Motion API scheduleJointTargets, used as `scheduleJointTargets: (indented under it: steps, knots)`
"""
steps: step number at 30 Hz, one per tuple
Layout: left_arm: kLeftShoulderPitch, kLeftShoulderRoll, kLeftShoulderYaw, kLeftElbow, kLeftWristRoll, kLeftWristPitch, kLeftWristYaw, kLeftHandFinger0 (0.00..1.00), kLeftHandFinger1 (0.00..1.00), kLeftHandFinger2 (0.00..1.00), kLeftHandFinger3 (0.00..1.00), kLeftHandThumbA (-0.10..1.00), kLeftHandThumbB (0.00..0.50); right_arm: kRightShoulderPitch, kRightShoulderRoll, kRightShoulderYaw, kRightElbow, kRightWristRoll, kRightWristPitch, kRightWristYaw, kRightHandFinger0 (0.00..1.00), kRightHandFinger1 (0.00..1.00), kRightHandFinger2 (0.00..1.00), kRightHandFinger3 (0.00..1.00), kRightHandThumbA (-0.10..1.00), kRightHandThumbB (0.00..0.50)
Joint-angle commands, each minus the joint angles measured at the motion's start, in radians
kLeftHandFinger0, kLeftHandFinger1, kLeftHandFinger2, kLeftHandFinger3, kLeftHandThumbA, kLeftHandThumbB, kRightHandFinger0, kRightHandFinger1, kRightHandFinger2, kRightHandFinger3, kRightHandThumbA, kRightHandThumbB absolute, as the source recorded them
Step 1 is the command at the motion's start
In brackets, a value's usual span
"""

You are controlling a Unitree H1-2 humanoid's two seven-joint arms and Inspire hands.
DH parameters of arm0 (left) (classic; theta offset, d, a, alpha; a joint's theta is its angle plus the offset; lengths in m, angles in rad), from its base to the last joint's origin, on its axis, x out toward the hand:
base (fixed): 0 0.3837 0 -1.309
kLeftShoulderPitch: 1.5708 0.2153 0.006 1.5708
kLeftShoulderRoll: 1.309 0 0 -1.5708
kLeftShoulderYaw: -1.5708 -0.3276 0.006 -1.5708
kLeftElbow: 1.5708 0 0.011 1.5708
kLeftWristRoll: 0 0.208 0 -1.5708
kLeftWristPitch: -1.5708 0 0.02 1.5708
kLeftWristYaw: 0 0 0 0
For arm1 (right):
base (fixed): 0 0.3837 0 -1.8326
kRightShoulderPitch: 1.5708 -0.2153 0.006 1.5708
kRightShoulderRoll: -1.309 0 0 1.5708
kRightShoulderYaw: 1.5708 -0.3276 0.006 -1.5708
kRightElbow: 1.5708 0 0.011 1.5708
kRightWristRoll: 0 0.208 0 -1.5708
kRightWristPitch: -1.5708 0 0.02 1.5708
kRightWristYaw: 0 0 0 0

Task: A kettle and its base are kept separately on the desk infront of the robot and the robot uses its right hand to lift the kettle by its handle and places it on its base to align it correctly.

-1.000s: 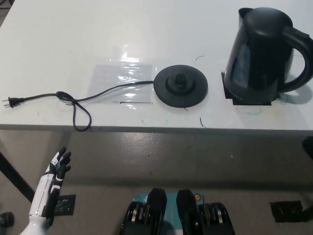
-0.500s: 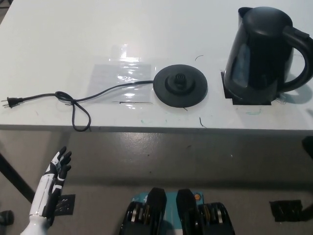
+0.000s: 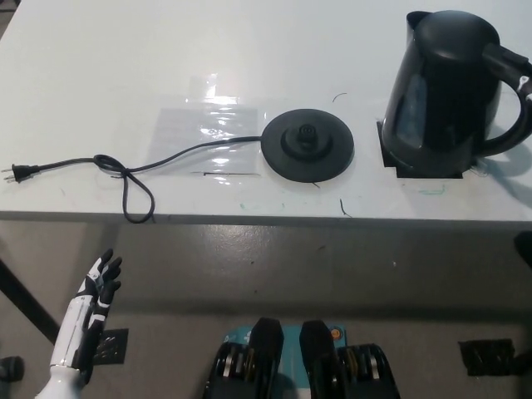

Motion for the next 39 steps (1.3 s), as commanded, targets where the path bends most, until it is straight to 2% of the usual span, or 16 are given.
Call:
scheduleJointTargets:
  steps: [1,2,3,5,7,9,15,18,20,22,26,36,38,39]
  knots:
    - [-0.009,0.007,0.005,-0.025,0.013,-0.033,0.009,1.00,1.00,1.00,1.00,0.95,0.180,-0.063,0.008,0.000,0.037,0.056,-0.003,0.049,1.00,1.00,1.00,1.00,1.00,0.345]
    - [-0.009,0.007,0.004,-0.026,0.013,-0.035,0.009,1.00,1.00,1.00,1.00,0.95,0.180,-0.063,0.009,0.000,0.045,0.058,-0.004,0.052,1.00,1.00,1.00,1.00,1.00,0.345]
    - [-0.009,0.007,0.004,-0.026,0.013,-0.035,0.009,1.00,1.00,1.00,1.00,0.95,0.184,-0.064,0.009,0.002,0.061,0.057,-0.006,0.055,1.00,1.00,1.00,1.00,0.99,0.301]
    - [-0.012,0.006,0.005,-0.027,0.011,-0.031,0.009,1.00,1.00,1.00,1.00,0.95,0.194,-0.068,0.007,0.002,0.089,0.057,-0.005,0.061,1.00,1.00,1.00,1.00,1.00,0.329]
    - [-0.012,0.006,0.006,-0.026,0.010,-0.030,0.009,1.00,1.00,1.00,1.00,0.95,0.196,-0.069,0.006,0.002,0.102,0.056,-0.004,0.064,1.00,1.00,1.00,1.00,1.00,0.331]
    - [-0.013,0.009,0.007,-0.024,0.007,-0.033,0.006,1.00,1.00,1.00,1.00,0.95,0.197,-0.076,0.000,-0.002,0.160,0.068,-0.021,0.085,1.00,1.00,1.00,1.00,1.00,0.294]
    - [-0.016,0.011,0.005,-0.023,0.004,-0.033,0.001,1.00,1.00,1.00,1.00,0.95,0.211,-0.083,-0.017,-0.005,0.232,0.065,-0.035,0.099,1.00,1.00,1.00,1.00,1.00,0.291]
    - [-0.017,0.012,0.005,-0.022,0.006,-0.035,0.003,1.00,1.00,1.00,1.00,0.95,0.221,-0.084,-0.025,-0.005,0.268,0.053,-0.048,0.098,1.00,1.00,1.00,1.00,1.00,0.246]
    - [-0.017,0.011,0.007,-0.024,0.004,-0.031,0.003,1.00,1.00,1.00,1.00,0.94,0.232,-0.087,-0.030,-0.008,0.305,0.051,-0.059,0.099,1.00,1.00,1.00,1.00,1.00,0.244]
    - [-0.015,0.013,0.006,-0.025,0.007,-0.031,0.002,1.00,1.00,1.00,1.00,0.95,0.223,-0.090,-0.032,-0.014,0.336,0.057,-0.066,0.104,1.00,1.00,1.00,1.00,1.00,0.280]
    - [-0.018,0.015,0.005,-0.020,0.005,-0.041,0.000,1.00,1.00,1.00,1.00,0.96,0.219,-0.098,-0.036,-0.018,0.366,0.060,-0.076,0.109,1.00,1.00,1.00,1.00,1.00,0.301]
    - [-0.026,0.015,0.006,-0.006,-0.003,-0.045,-0.001,1.00,1.00,1.00,1.00,0.95,0.227,-0.113,-0.036,-0.018,0.394,0.048,-0.086,0.104,1.00,1.00,1.00,1.00,1.00,0.277]
    - [-0.027,0.013,0.007,-0.006,-0.009,-0.044,-0.004,1.00,1.00,1.00,1.00,0.95,0.227,-0.119,-0.025,-0.032,0.395,0.049,-0.086,0.071,1.00,1.00,1.00,1.00,0.91,0.306]
    - [-0.027,0.014,0.006,-0.005,-0.009,-0.046,-0.004,1.00,1.00,1.00,1.00,0.95,0.228,-0.123,-0.013,-0.043,0.392,0.031,-0.090,0.015,0.99,1.00,1.00,1.00,0.76,0.306]
